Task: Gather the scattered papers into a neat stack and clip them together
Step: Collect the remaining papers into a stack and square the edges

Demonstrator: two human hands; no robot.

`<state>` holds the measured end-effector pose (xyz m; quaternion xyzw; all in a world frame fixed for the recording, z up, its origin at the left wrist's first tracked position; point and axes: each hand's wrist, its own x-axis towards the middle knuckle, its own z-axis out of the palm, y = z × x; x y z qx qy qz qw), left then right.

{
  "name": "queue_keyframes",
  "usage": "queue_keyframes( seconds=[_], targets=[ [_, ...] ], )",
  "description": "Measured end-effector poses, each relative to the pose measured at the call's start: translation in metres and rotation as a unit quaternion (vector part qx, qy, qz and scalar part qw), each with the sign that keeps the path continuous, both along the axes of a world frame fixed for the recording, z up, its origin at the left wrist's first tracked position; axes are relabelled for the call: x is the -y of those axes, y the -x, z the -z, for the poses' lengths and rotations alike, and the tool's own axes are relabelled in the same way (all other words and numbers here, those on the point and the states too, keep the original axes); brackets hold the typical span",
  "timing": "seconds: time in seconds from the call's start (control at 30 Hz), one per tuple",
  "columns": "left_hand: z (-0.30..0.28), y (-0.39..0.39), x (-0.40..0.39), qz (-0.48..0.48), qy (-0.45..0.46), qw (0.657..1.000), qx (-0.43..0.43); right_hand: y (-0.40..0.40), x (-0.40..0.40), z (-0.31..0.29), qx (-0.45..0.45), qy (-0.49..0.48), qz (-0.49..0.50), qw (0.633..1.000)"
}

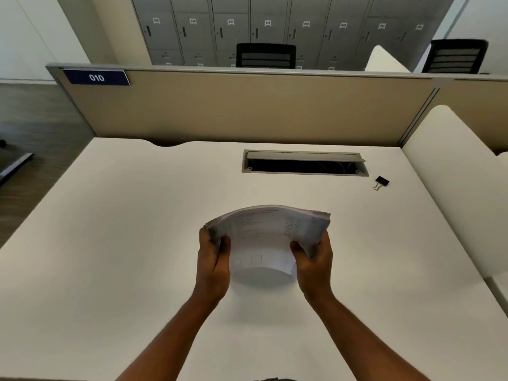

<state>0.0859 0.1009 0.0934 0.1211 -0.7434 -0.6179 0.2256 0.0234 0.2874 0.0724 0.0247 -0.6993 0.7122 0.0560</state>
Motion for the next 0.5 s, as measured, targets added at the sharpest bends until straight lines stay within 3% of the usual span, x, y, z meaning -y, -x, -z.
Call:
queue_keyframes(
  seconds=[0.2, 0.3, 0.37, 0.43, 0.5],
  targets=[
    [0.018, 0.003, 0.009, 0.017, 0.049, 0.994, 0.092, -0.002, 0.003, 0.012, 0.056, -0.065, -0.021, 0.996],
    [0.022, 0.003, 0.012, -0.028, 0.049, 0.993, 0.108, 0.005, 0.005, 0.01, 0.063, -0.062, 0.005, 0.996],
    [0.036, -0.001, 0.017, -0.112, -0.011, 0.986, 0.122, 0.008, 0.008, 0.008, 0.082, -0.022, 0.035, 0.996],
    [0.045, -0.01, 0.018, -0.161, -0.136, 0.961, 0.18, 0.008, 0.012, 0.004, 0.101, 0.053, 0.057, 0.992],
    [0.048, -0.015, 0.014, -0.102, -0.297, 0.925, 0.215, 0.007, 0.016, 0.002, 0.123, 0.131, 0.057, 0.982]
  ],
)
